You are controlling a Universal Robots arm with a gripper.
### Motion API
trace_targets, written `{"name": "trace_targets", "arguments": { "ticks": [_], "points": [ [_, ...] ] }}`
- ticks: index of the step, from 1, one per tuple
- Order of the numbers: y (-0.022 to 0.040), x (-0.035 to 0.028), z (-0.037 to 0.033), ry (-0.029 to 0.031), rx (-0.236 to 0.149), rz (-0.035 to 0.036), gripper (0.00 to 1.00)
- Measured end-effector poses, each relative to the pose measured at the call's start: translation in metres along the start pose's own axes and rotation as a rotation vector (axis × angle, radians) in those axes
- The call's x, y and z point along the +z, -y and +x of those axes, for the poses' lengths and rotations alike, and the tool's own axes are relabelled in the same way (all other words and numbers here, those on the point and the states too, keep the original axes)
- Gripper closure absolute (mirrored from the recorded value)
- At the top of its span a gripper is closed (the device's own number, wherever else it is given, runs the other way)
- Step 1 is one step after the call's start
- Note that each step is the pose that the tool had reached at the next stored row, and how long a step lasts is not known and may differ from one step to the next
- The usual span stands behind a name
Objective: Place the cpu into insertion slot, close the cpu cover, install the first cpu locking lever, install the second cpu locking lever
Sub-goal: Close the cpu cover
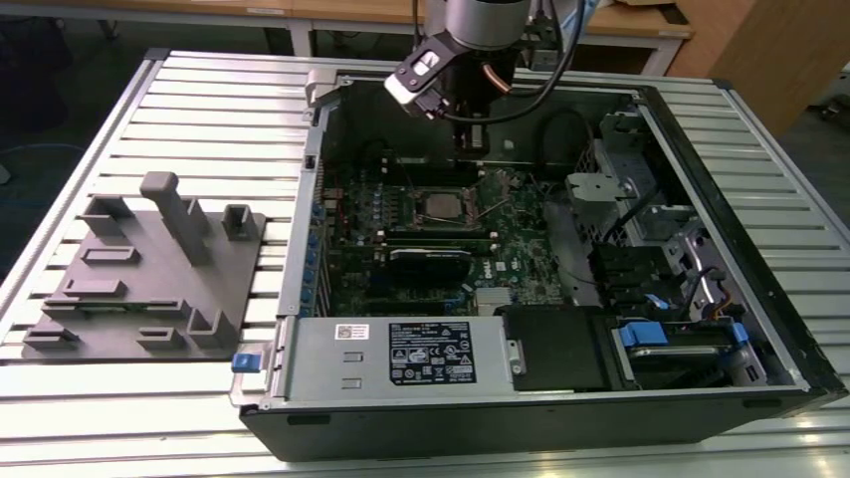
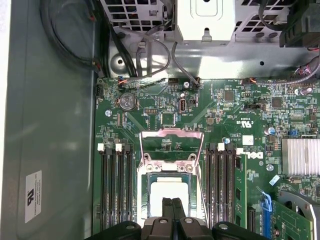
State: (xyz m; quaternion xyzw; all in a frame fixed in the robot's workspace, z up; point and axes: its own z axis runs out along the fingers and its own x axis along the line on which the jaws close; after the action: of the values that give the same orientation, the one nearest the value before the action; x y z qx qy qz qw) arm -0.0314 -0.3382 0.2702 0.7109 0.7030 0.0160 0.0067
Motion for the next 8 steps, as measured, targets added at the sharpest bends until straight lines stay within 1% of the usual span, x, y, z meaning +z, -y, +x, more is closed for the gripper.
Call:
{"name": "trace_targets", "arguments": {
  "ticks": [8],
  "points": [
    [-0.0025,0.0001,0.0000,0.0000,0.000,0.0000,0.90]
  ]
}}
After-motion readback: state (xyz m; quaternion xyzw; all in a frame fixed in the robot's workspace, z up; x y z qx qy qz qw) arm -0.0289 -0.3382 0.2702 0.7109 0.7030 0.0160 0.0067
